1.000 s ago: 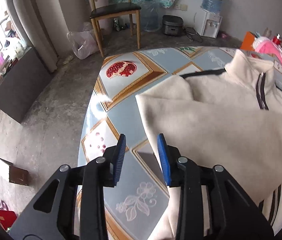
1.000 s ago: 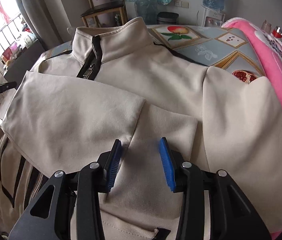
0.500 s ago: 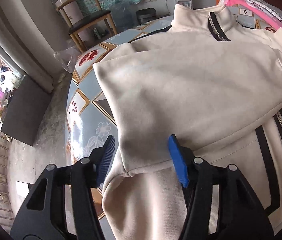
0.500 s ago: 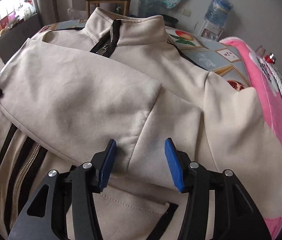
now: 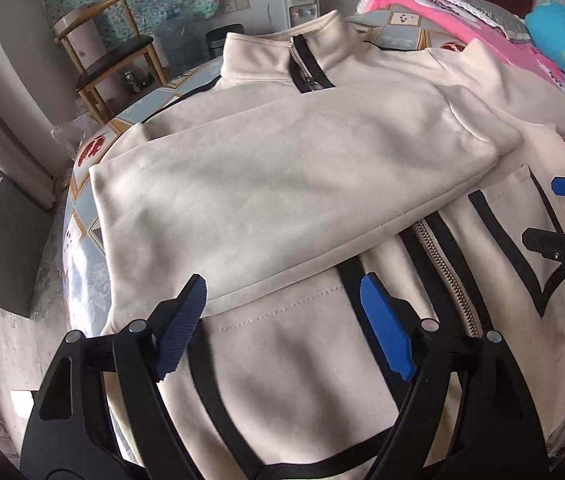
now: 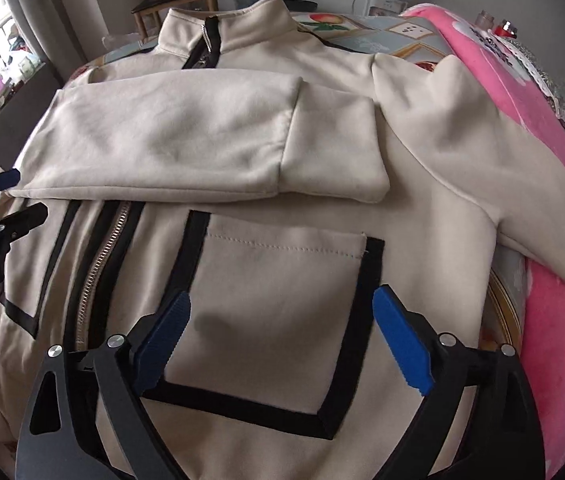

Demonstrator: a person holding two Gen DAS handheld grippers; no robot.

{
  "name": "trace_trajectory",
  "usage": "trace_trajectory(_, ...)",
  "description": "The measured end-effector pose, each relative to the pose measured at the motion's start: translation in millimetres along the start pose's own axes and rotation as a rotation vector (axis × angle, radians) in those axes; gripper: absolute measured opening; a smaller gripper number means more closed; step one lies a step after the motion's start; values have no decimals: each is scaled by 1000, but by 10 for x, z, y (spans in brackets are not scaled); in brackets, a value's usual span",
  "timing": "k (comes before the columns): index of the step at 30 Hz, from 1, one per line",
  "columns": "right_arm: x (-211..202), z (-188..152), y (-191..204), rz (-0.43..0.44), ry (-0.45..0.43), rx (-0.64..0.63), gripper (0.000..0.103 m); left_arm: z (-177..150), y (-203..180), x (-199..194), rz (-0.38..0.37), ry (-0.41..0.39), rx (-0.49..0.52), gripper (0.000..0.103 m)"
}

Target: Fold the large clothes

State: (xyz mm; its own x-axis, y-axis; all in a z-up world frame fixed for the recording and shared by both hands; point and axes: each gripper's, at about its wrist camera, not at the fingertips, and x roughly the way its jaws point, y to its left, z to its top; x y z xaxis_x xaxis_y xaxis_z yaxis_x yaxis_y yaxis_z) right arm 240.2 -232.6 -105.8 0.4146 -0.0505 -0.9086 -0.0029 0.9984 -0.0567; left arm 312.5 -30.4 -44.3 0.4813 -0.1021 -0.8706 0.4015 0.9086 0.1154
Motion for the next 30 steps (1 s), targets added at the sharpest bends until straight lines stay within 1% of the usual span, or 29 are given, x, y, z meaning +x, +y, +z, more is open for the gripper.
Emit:
trace_trajectory(1, 35, -13, 7, -7, 6, -3, 92, 20, -40, 36, -4, 0, 0, 76)
trace_trajectory(2, 61, -30, 18, -14, 9, -6, 95, 34, -72, 72, -11, 1, -6, 77)
trace_trajectory(3, 59, -46, 23, -26, -7, -4, 97, 43, -90, 110, -11, 6, -16, 77)
trace_trajectory(5, 44, -74, 38, -32, -30, -16, 97, 47, -109, 190, -4, 20, -28, 78)
trace_trajectory(6, 40, -87, 38, -31, -37, -19, 97, 39, -118, 220, -2, 28, -34, 81)
trace_trajectory(8, 41, -104, 0, -13, -40, -5, 97, 15, -111, 253, 0, 29, -46, 84)
trace_trajectory(11, 67, -143, -125, 57, -28, 74, 97, -1, -91, 260, -2, 28, -54, 86)
trace_trajectory(12, 55, -160, -134, 66, -38, 71, 97, -2, -78, 266, -6, 31, -60, 87)
trace_trajectory(14, 50, -175, -97, 52, -47, 46, 97, -4, -56, 277, -6, 35, -65, 89)
trace_trajectory(16, 43, -184, -96, 51, -53, 56, 97, -9, -30, 292, -7, 37, -73, 94)
trace_trajectory(18, 42, -192, -90, 52, -58, 57, 97, -27, -8, 298, -17, 38, -82, 95)
trace_trajectory(22, 45, -205, -96, 52, -64, 57, 97, -56, 8, 288, -32, 36, -72, 95)
trace_trajectory(26, 44, -210, -98, 53, -67, 50, 97, -30, 18, 298, -43, 63, -59, 96)
trace_trajectory(30, 49, -195, -102, 56, -45, 48, 97, 18, 34, 325, -64, 99, -43, 96)
